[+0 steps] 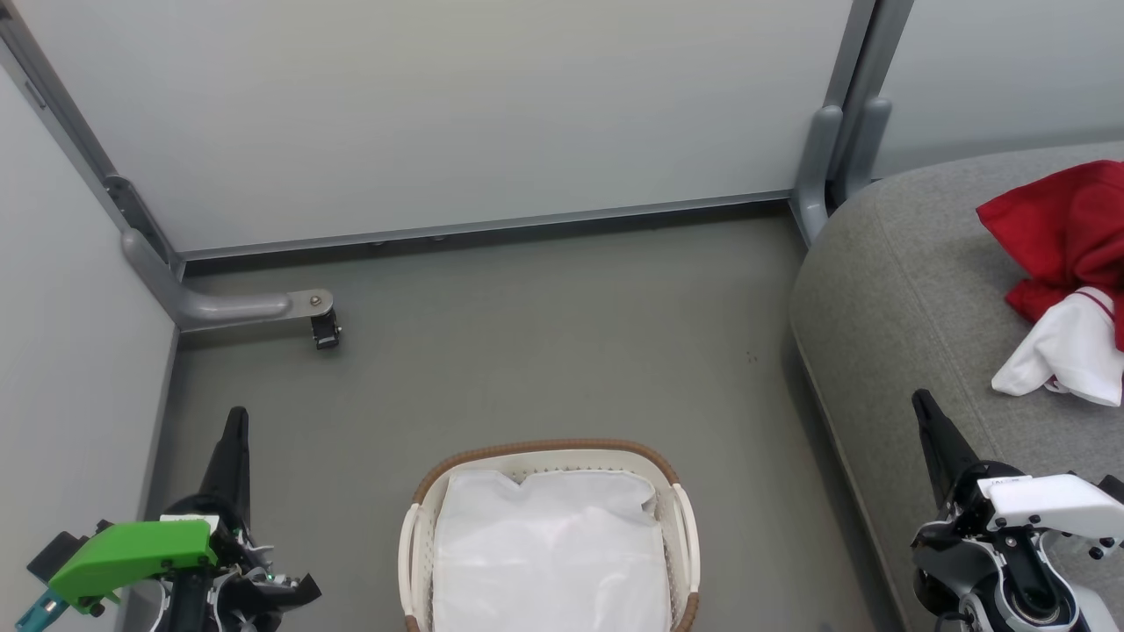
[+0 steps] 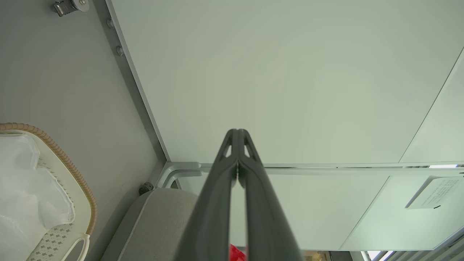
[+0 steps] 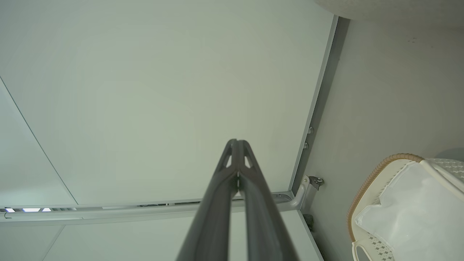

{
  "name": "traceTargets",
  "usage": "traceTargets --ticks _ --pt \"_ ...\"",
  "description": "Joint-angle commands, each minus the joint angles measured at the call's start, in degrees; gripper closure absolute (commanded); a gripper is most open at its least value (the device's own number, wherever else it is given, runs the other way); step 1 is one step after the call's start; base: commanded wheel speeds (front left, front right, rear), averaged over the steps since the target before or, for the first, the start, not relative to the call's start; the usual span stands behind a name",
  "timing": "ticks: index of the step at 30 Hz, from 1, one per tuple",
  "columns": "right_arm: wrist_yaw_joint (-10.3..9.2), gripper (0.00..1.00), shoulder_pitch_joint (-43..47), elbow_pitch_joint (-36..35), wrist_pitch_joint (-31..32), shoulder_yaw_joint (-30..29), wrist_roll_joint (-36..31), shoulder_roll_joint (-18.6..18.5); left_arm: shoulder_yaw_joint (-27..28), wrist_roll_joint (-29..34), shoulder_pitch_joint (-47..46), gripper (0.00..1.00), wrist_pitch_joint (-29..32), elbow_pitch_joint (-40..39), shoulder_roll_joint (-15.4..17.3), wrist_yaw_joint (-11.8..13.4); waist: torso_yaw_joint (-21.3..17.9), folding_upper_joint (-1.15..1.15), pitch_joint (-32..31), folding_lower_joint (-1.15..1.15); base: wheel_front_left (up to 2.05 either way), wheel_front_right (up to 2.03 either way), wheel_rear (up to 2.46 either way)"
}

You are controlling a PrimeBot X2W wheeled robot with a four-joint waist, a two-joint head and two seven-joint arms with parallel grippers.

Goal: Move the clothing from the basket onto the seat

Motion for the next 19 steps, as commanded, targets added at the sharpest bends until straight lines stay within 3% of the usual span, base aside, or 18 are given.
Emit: traceTargets --ticks 1,19 --pt "-0.02 1.0 0.61 -0.22 0.08 -0.1 0.22 -0.15 0.11 -0.17 -0.6 1.0 0.2 -0.07 0.42 -0.25 0.0 0.0 0.0 0.0 0.0 0.0 0.0" --pt "-0.02 1.0 0.61 -0.22 0.07 -0.09 0.23 -0.15 0.11 -0.18 -0.59 1.0 0.19 -0.08 0.41 -0.25 0.0 0.0 0.0 0.0 0.0 0.0 0.0"
